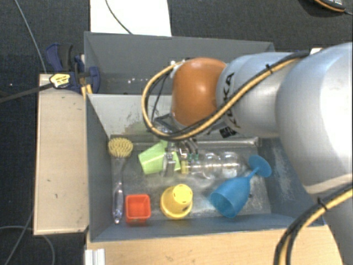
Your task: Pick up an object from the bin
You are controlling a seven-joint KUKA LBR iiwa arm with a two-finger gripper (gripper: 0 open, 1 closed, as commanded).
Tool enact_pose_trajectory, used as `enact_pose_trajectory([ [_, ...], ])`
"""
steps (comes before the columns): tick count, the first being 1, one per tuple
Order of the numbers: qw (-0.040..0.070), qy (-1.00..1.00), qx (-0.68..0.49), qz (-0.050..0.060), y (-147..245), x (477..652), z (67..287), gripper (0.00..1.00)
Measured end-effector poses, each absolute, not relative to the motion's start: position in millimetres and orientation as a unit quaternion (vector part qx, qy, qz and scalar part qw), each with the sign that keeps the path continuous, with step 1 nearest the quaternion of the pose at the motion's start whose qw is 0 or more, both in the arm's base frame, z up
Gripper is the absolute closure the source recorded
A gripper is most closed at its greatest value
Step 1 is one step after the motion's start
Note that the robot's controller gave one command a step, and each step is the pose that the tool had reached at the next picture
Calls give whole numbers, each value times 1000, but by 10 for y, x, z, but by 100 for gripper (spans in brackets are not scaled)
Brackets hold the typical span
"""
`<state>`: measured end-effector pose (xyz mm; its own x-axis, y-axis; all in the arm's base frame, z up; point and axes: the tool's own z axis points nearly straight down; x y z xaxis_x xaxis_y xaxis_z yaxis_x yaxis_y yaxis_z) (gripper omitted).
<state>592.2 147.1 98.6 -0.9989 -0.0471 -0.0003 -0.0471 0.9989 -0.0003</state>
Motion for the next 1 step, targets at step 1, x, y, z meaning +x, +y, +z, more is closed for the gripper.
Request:
enact_pose_trajectory([
  [1,5,994,-111,3,1572,5897,702,0],
])
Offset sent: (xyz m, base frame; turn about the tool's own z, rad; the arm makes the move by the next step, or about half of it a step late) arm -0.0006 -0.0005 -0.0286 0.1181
